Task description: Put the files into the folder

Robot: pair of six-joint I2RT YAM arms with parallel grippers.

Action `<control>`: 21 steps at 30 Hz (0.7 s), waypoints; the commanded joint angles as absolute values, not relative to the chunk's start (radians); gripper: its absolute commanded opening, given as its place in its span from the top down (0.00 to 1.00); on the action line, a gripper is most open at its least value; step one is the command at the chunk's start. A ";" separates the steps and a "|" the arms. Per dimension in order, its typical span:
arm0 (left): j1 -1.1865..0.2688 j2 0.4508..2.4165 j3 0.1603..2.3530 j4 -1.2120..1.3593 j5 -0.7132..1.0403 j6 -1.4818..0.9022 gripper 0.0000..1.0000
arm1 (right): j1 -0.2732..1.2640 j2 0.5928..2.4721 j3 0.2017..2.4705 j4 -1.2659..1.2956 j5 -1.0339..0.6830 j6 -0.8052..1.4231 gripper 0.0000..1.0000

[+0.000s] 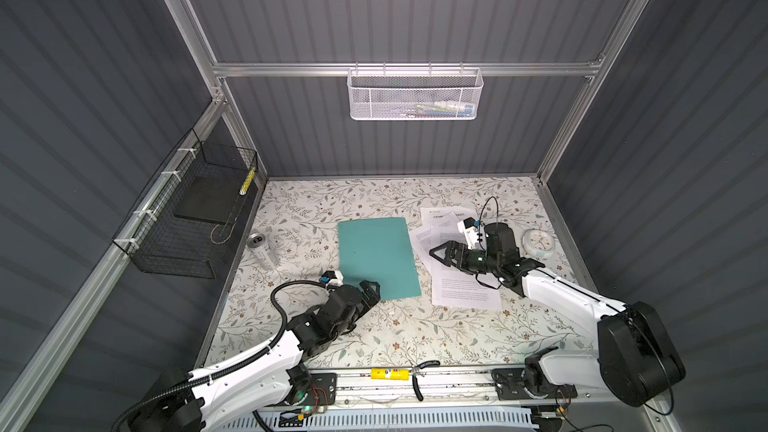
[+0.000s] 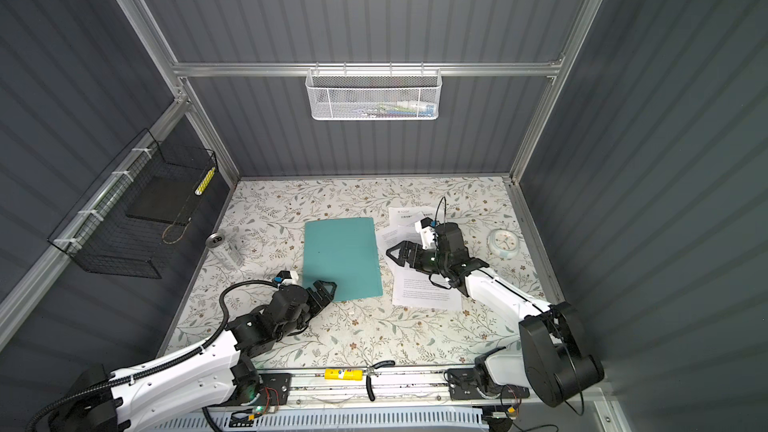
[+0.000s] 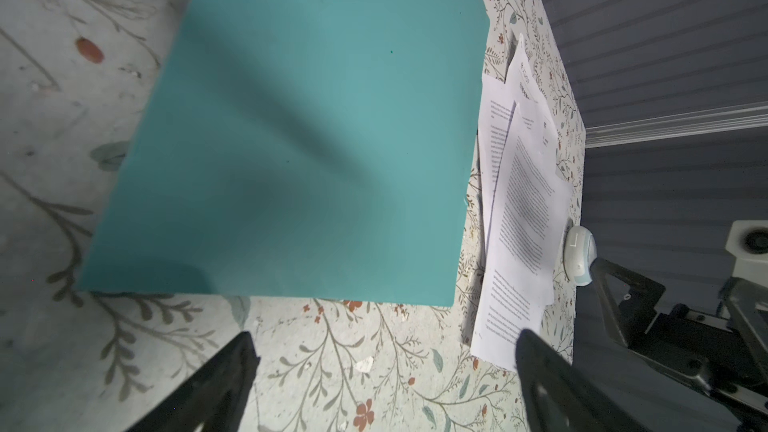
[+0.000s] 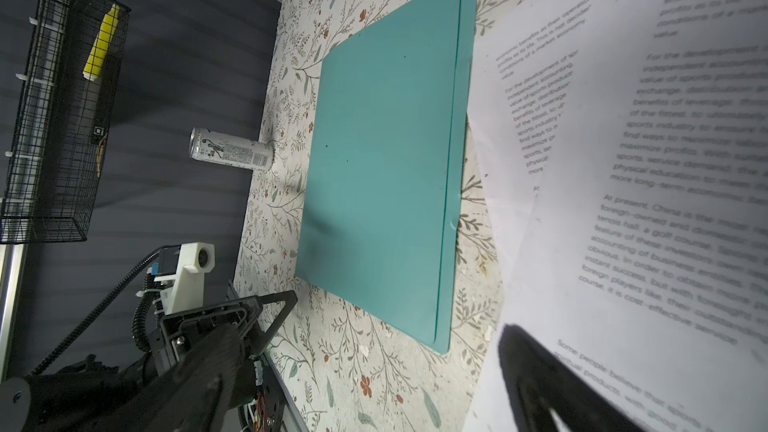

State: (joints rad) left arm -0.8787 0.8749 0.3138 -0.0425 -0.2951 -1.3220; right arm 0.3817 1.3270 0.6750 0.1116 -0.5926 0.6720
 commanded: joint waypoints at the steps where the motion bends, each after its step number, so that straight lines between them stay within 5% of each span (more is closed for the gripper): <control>1: -0.889 0.867 0.290 -0.044 -0.319 -1.348 0.03 | 0.389 1.335 0.671 0.132 -0.607 0.672 0.01; 21: -0.895 0.910 0.171 0.133 -0.392 -1.383 0.10 | 0.388 1.353 0.691 0.114 -0.593 0.643 0.01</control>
State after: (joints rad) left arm -0.8898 0.8978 0.2043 0.0708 -0.3599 -1.3632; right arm 0.3843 1.3483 0.6750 0.1116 -0.5987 0.6621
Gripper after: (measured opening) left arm 0.906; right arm 0.987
